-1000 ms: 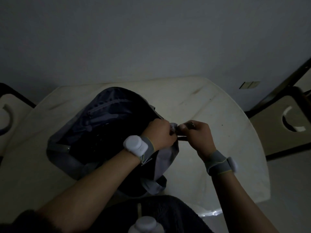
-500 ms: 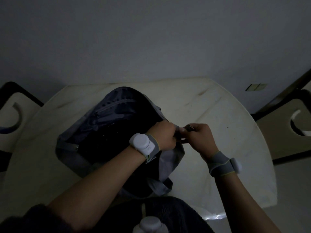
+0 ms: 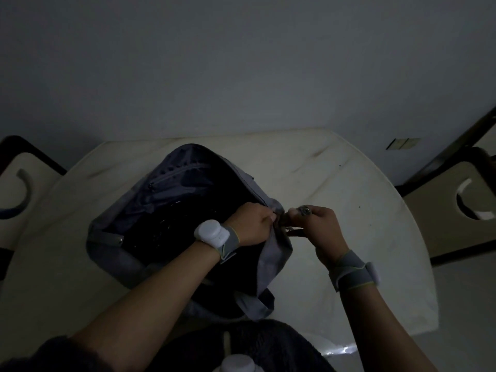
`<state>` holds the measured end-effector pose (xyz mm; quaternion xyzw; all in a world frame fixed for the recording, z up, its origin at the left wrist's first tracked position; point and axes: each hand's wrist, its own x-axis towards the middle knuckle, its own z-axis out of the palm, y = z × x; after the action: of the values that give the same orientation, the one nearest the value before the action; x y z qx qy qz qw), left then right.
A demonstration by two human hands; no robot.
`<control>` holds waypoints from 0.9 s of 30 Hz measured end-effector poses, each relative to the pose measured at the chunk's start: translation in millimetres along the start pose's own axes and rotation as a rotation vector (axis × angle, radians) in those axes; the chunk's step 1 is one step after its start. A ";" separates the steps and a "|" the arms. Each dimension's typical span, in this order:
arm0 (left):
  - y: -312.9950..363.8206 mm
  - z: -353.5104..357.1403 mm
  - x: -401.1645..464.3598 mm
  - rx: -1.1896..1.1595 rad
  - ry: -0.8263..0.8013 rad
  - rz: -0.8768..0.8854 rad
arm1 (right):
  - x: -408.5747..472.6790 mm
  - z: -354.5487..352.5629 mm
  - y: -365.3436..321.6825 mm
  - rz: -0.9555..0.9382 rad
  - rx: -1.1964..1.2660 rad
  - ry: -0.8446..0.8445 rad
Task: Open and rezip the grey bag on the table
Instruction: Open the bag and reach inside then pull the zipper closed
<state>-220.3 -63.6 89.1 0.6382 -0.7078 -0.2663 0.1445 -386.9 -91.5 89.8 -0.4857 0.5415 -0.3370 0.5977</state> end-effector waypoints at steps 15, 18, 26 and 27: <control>-11.4 24.1 3.5 -0.406 0.193 -0.216 | -0.7 -7.1 12.3 0.106 0.112 -0.019; -3.2 15.9 -4.3 -0.204 0.308 -0.197 | 0.4 -5.5 12.1 0.081 0.088 -0.005; 12.6 10.0 -11.7 0.229 0.178 -0.078 | -0.6 3.6 14.9 0.004 -0.084 -0.014; 12.3 10.6 -12.4 0.239 0.182 -0.071 | -1.0 3.5 15.0 0.004 -0.090 -0.014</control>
<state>-234.5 -48.9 89.1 0.6969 -0.6955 -0.1261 0.1214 -385.5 -85.2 75.8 -0.5132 0.5530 -0.3078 0.5797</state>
